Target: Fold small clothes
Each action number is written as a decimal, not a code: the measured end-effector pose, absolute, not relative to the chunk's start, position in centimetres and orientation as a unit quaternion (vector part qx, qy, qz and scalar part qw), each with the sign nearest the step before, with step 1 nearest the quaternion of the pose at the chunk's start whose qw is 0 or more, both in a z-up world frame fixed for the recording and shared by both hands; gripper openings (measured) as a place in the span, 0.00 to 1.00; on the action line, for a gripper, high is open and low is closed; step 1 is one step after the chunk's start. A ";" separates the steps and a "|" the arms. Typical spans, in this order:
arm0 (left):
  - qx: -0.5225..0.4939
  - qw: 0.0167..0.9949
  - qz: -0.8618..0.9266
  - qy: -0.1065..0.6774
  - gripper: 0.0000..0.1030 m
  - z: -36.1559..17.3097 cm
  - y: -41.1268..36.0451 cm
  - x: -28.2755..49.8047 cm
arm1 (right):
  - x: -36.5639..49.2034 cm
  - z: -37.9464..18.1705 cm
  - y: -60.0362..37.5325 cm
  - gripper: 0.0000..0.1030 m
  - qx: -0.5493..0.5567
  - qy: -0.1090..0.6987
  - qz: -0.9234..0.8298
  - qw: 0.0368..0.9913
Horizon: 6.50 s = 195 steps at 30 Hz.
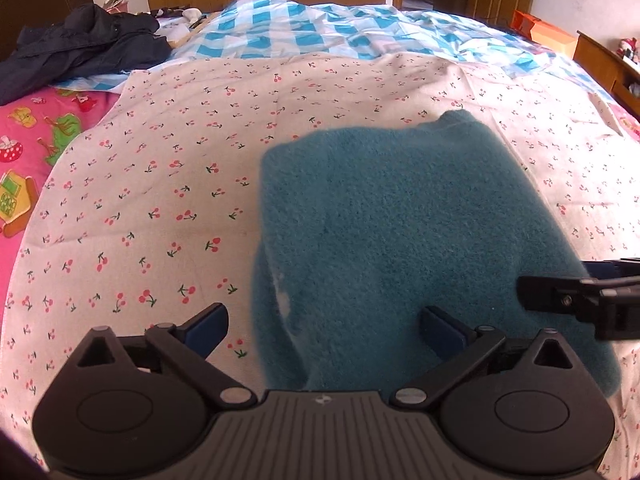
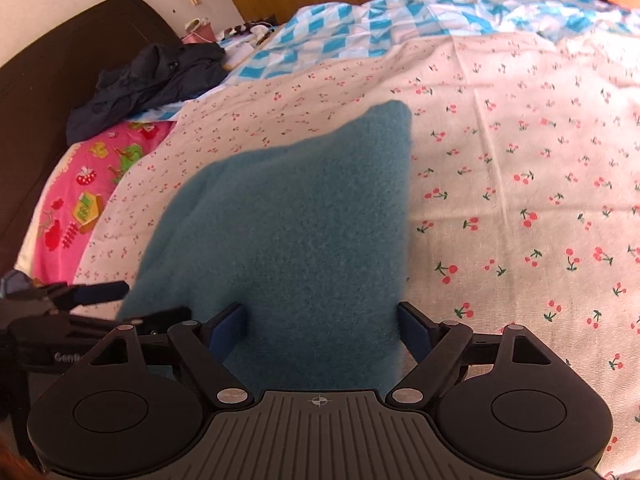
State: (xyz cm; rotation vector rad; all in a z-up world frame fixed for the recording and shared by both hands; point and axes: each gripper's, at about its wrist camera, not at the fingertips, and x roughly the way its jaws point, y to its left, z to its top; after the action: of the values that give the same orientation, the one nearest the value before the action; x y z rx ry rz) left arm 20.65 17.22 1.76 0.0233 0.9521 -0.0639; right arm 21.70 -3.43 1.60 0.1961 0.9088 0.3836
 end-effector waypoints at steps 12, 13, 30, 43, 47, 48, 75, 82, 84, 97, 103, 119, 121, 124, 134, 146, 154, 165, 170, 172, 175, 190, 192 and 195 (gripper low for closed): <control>0.015 0.891 0.026 0.453 1.00 3.3 15.4 17.7 | 17.6 4.9 -4.8 0.80 0.035 0.384 0.220 0.896; 0.027 0.890 0.025 0.454 1.00 3.5 15.1 17.3 | 17.0 5.2 -4.9 0.80 0.031 0.378 0.219 0.899; 0.045 0.883 -0.002 0.467 1.00 3.3 10.1 9.4 | 11.2 4.8 -6.5 0.80 0.027 0.390 0.211 0.896; 0.036 0.875 0.008 0.483 1.00 2.9 8.7 7.5 | 9.1 3.9 -7.7 0.80 0.032 0.402 0.207 0.891; 0.035 0.873 0.013 0.485 1.00 2.9 8.6 7.3 | 8.7 3.5 -7.8 0.80 0.029 0.407 0.206 0.889; 0.033 0.873 0.013 0.486 1.00 2.9 8.6 7.3 | 8.6 3.5 -7.9 0.80 0.029 0.409 0.204 0.889; 0.013 0.875 0.036 0.482 1.00 3.3 8.7 6.8 | 8.4 2.2 -8.4 0.81 0.034 0.424 0.186 0.886; 0.014 0.875 0.039 0.483 1.00 3.3 8.8 6.8 | 8.5 2.2 -8.4 0.81 0.035 0.425 0.185 0.885; 0.014 0.875 0.038 0.483 1.00 3.3 8.8 6.8 | 8.5 2.2 -8.3 0.81 0.035 0.425 0.185 0.886; 0.024 0.872 0.034 0.487 1.00 3.4 8.8 7.0 | 8.5 2.2 -8.0 0.81 0.031 0.427 0.186 0.884; 0.024 0.873 0.034 0.485 1.00 3.5 9.1 6.9 | 8.5 2.2 -8.0 0.81 0.031 0.427 0.187 0.884; 0.025 0.873 0.035 0.485 1.00 3.9 9.5 7.0 | 8.6 2.7 -7.2 0.81 0.023 0.423 0.191 0.886; 0.025 0.873 0.035 0.485 1.00 3.9 9.5 7.0 | 8.5 2.8 -7.2 0.81 0.022 0.422 0.190 0.886; 0.025 0.873 0.035 0.485 1.00 3.8 9.4 6.9 | 8.5 2.7 -7.2 0.81 0.022 0.422 0.190 0.886; 0.027 0.873 0.035 0.485 1.00 3.8 9.4 7.0 | 8.5 2.7 -7.1 0.81 0.022 0.422 0.191 0.886; 0.031 0.874 0.034 0.483 1.00 3.9 9.3 6.9 | 8.5 2.7 -7.1 0.81 0.022 0.421 0.190 0.887; 0.030 0.875 0.033 0.482 1.00 4.0 9.4 6.9 | 8.3 2.9 -6.8 0.81 0.021 0.419 0.190 0.887; 0.031 0.876 0.032 0.480 1.00 4.2 9.6 6.8 | 8.3 3.0 -6.7 0.81 0.020 0.418 0.190 0.888; 0.031 0.876 0.032 0.480 1.00 4.2 9.6 6.8 | 8.3 3.0 -6.6 0.81 0.020 0.418 0.190 0.888; 0.032 0.877 0.031 0.479 1.00 4.2 9.6 6.8 | 8.3 3.0 -6.6 0.81 0.020 0.418 0.190 0.888; 0.032 0.877 0.031 0.479 1.00 4.2 9.6 6.8 | 8.3 3.1 -6.5 0.81 0.019 0.418 0.191 0.888; 0.035 0.877 0.031 0.478 1.00 4.4 9.7 6.7 | 8.2 3.1 -6.5 0.81 0.019 0.417 0.190 0.888; 0.036 0.877 0.031 0.478 1.00 4.4 9.7 6.6 | 8.2 3.1 -6.5 0.81 0.019 0.417 0.190 0.889; 0.036 0.878 0.031 0.477 1.00 4.5 9.7 6.6 | 8.2 3.3 -6.3 0.81 0.018 0.416 0.190 0.889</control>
State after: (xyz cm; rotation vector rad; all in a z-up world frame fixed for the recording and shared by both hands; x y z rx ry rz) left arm 6.59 9.66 4.53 0.0755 0.9944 0.0640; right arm 8.15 -6.28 3.29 0.0380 0.8635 0.3954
